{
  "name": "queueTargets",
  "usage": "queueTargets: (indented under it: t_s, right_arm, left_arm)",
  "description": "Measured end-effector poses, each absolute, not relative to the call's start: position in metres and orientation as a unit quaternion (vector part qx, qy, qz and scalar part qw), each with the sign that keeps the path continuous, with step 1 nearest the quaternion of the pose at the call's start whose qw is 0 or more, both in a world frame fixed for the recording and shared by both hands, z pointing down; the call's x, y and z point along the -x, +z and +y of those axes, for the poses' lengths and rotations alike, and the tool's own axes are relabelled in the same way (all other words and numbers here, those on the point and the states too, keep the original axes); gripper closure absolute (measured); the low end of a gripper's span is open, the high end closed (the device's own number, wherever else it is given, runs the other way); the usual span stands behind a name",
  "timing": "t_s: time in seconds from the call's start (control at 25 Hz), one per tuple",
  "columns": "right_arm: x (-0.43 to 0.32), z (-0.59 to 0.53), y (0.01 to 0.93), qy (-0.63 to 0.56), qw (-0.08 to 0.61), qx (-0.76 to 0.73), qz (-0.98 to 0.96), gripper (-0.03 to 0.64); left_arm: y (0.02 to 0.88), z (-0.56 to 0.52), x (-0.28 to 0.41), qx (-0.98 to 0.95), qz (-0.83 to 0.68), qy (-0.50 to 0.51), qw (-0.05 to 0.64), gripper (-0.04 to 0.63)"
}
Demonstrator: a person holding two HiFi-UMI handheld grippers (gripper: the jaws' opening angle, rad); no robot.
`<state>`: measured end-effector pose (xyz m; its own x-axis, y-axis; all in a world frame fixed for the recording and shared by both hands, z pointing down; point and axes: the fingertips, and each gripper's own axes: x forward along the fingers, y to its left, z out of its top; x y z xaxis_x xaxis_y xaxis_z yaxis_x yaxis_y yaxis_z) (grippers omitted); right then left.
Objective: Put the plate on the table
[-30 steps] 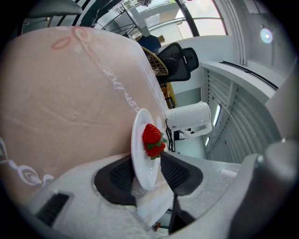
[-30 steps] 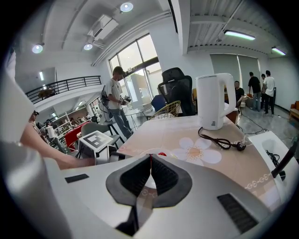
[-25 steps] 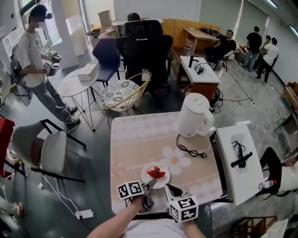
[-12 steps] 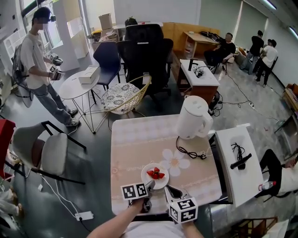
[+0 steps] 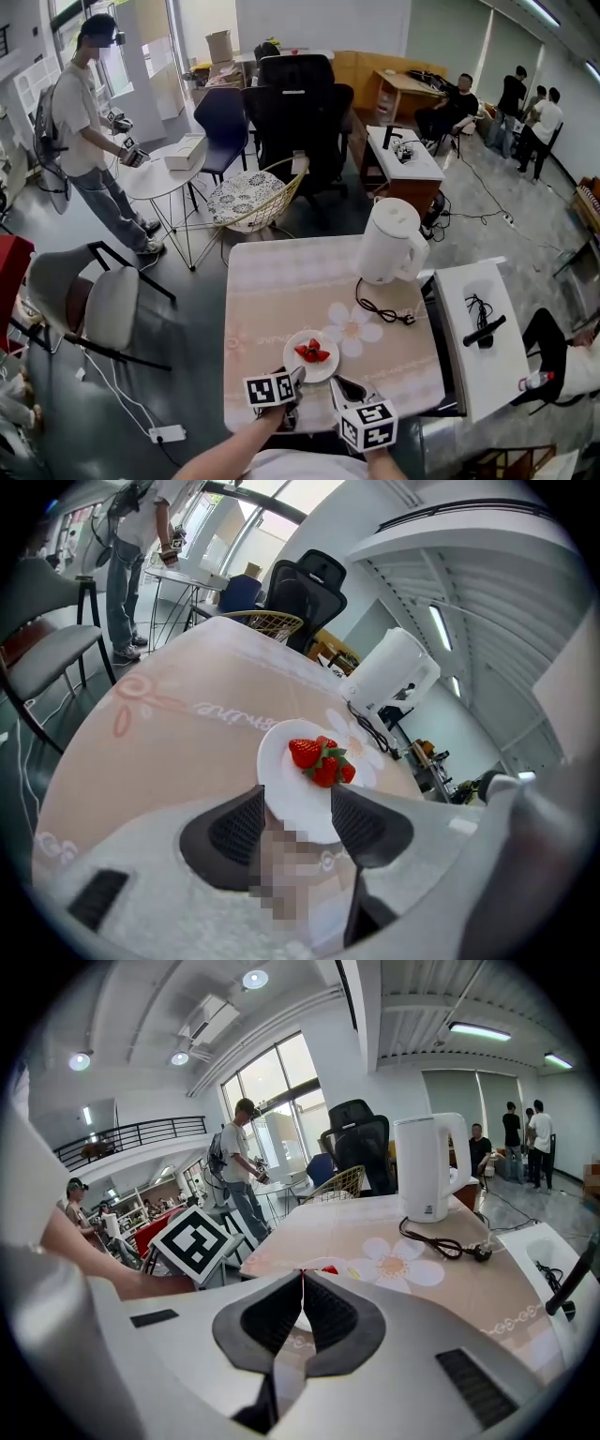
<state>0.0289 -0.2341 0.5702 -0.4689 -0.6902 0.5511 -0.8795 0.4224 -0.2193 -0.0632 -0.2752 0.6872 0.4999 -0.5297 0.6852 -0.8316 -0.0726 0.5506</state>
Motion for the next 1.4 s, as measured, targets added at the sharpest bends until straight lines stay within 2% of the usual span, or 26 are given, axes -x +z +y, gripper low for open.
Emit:
queueTargets:
  t_s: [0.72,0.92,1.2,1.4]
  right_arm:
    - [-0.026,-0.208,0.557,0.240,0.178,-0.447,-0.843,0.612]
    - [-0.031,-0.196,0.551,0.235,0.173,-0.441,-0.849,0.612]
    - [-0.036,-0.176,0.539,0.224,0.161,-0.436,-0.857,0.612]
    - [-0.041,-0.156,0.536,0.218,0.158,-0.431,-0.861,0.612]
  left_arm:
    - [0.617,-0.232,0.044,-0.776,-0.461,0.120,0.413,0.388]
    - [0.593,-0.215,0.032,-0.794,-0.463,0.107,0.379,0.428]
    - [0.561,-0.188,0.020,-0.811,-0.482,0.094,0.320,0.544]
    - [0.555,-0.162,0.007,-0.818,-0.484,0.092,0.298,0.558]
